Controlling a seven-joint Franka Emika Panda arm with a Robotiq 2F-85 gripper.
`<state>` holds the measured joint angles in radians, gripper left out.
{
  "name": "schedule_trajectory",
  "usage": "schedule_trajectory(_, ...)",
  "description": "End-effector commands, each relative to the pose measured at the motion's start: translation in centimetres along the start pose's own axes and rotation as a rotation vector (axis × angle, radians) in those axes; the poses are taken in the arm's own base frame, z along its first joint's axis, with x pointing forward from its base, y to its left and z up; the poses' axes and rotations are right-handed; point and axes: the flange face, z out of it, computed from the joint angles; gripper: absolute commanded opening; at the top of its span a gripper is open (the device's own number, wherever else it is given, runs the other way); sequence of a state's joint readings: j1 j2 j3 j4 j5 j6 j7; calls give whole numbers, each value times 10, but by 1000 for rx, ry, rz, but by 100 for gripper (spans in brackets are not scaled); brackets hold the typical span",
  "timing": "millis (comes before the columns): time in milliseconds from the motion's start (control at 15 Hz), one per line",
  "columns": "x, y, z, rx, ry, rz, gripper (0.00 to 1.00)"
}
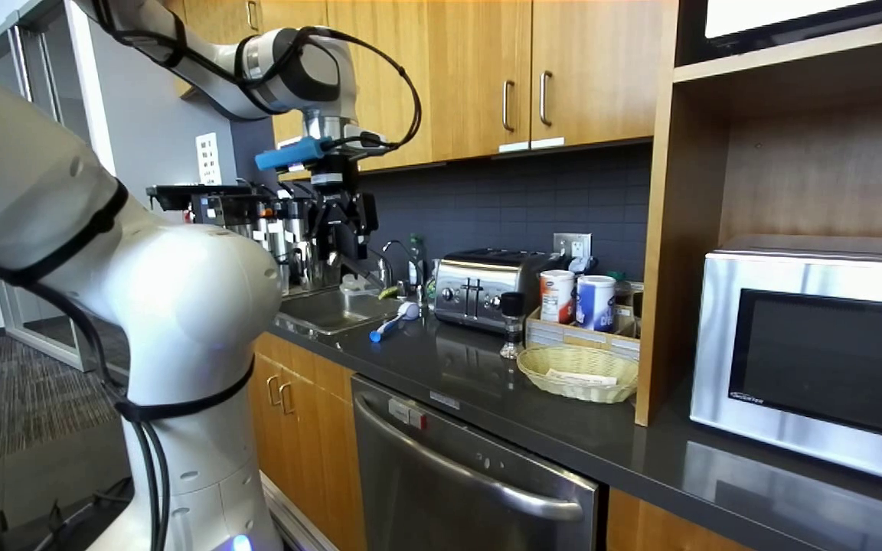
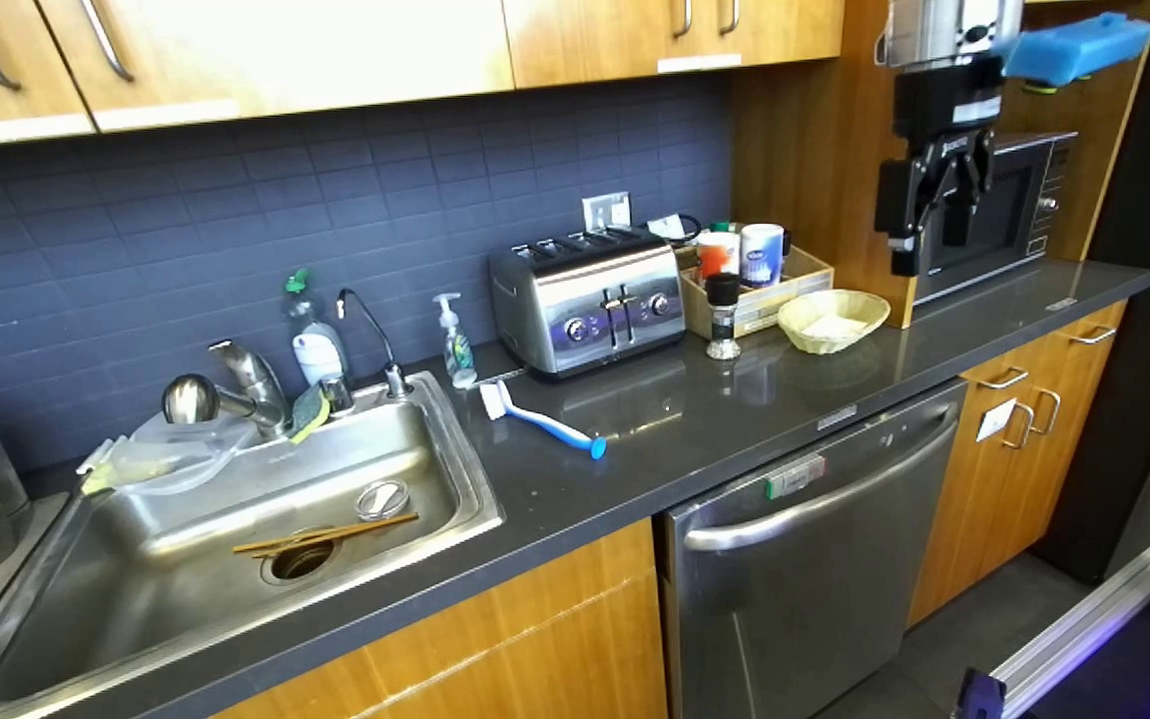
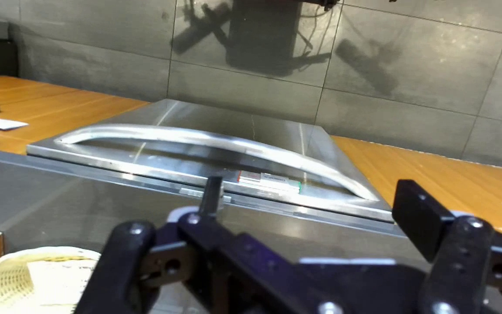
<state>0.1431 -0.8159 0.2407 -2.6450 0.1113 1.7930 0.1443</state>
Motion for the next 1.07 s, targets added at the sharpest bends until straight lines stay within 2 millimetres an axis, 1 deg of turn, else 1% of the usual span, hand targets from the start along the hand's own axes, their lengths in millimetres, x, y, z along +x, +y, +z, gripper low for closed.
schedule_trajectory(0,7,-40,13,-49,10,-87,100)
schedule_trajectory(200,10,-64,22,-69,14,-140,100)
schedule_trajectory(400,19,-88,32,-94,24,-183,100)
schedule_trajectory(667,44,-121,48,-146,17,-215,100)
schedule_trajectory(1000,71,-163,65,-233,6,-250,100)
